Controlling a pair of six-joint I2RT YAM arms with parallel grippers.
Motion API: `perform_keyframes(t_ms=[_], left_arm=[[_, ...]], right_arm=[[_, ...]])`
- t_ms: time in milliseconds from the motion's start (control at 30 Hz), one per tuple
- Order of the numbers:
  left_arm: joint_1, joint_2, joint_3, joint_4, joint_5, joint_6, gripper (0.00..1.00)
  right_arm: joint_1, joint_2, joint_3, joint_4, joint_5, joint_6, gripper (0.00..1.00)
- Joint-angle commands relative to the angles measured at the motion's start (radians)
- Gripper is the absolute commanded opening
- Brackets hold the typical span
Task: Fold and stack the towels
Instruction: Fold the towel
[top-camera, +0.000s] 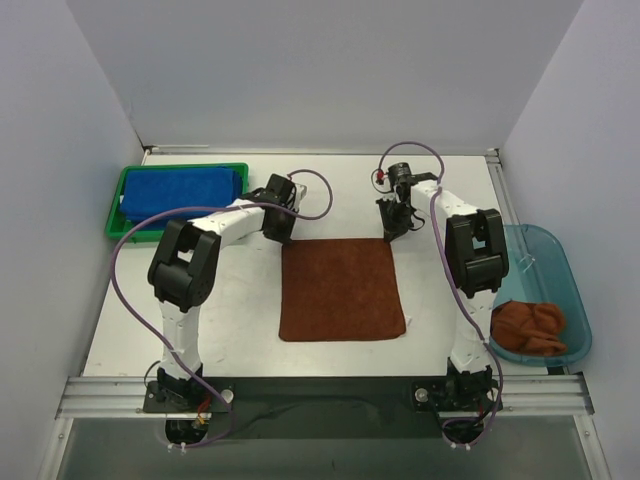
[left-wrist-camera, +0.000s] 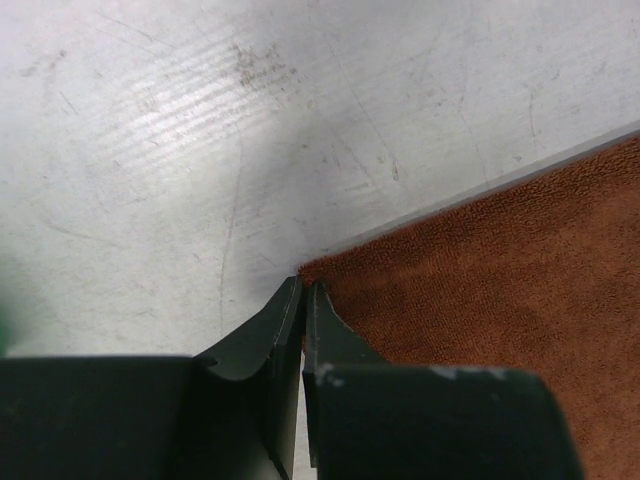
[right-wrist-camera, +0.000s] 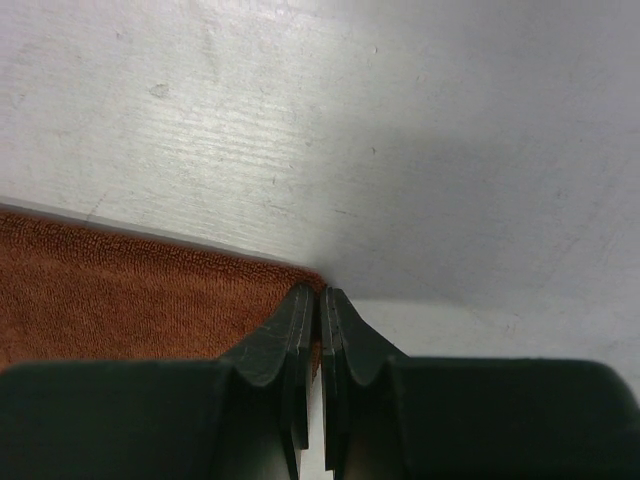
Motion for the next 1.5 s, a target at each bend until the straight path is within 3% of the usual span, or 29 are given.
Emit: perform_keyframes(t_ms=[0,300,600,1133,1467], left_arm=[[0.026,0.019,0.077,-0.024,-0.001,0.045,0.00],[0.075,0.063,0.179,-0.004,0.058,0.052,0.00],[0.089,-0.045,0.118,0.077,0.089,0.043,0.00],[0.089,-0.377,-0.315,0.419,0.175,-0.041,0.00],[0.054,-0.558,-0.562,0.484,0.210,-0.145,0.00]], right_arm=[[-0.011,-0.018,0.053,-0.034,0.041,-0.022,0.00],[-0.023,-0.042,0.092,0.024,0.051,-0.048,0.00],[-0.025,-0.162,-0.024,0.174,0.031,-0.040,0.00],[-0.022,-0.458,-0.410,0.371,-0.048,0.035,0.00],[0.004,-0.640,-0.644,0.442,-0.053,0.111,0.00]])
